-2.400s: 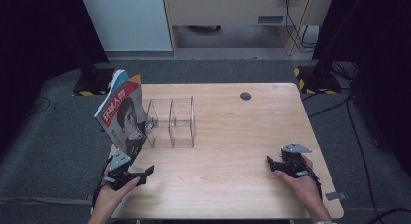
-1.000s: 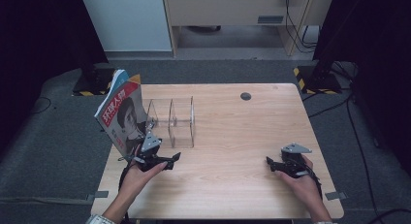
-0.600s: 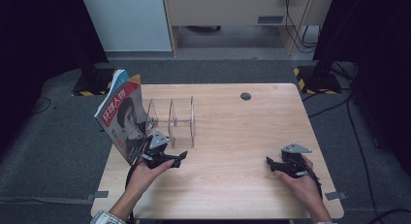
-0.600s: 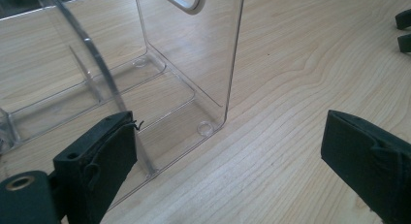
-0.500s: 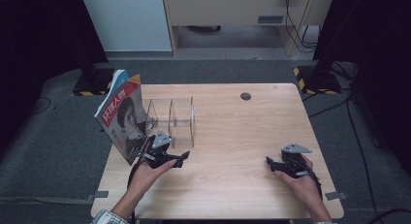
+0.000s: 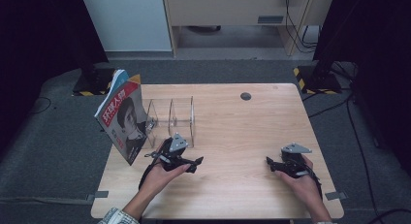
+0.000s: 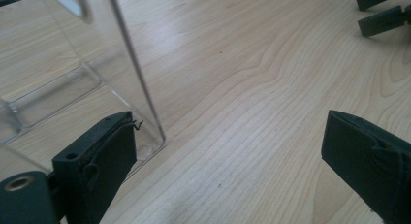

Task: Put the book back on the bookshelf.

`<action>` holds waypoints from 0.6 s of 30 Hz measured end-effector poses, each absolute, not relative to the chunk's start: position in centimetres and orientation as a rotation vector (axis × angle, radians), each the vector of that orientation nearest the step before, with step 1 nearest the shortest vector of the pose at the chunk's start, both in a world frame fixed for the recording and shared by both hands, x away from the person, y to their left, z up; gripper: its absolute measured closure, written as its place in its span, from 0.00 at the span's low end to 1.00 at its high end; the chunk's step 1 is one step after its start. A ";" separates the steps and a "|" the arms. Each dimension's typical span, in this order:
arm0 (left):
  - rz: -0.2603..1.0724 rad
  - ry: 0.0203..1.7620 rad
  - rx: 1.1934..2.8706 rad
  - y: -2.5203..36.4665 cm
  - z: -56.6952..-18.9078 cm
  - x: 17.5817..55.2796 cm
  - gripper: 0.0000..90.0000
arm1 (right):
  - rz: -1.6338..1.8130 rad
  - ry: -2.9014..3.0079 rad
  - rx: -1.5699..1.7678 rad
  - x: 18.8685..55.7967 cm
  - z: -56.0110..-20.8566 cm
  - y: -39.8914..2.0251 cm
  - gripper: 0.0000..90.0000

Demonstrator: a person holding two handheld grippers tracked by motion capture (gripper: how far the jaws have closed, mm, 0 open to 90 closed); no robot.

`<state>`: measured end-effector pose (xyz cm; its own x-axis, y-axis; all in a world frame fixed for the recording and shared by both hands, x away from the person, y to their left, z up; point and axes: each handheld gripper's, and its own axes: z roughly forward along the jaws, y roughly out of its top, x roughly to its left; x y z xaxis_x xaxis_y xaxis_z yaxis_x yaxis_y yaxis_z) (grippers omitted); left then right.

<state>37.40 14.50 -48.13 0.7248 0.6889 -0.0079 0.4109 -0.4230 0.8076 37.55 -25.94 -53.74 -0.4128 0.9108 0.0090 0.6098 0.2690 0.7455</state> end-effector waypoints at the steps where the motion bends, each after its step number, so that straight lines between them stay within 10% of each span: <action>1: 0.410 0.828 2.075 14.3 -48.2 37.4 0.05 | 0.957 2.122 1.374 37.6 -53.7 -25.9 0.32; 18: 0.369 0.793 2.125 10.9 -49.2 38.0 0.05 | 0.956 2.121 1.374 37.5 -53.7 -25.9 0.31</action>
<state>38.01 10.91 -49.21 0.7590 0.6510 -0.0105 0.4112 -0.4669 0.7829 37.54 -25.93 -53.74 -0.4127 0.9108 0.0085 0.6097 0.2693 0.7455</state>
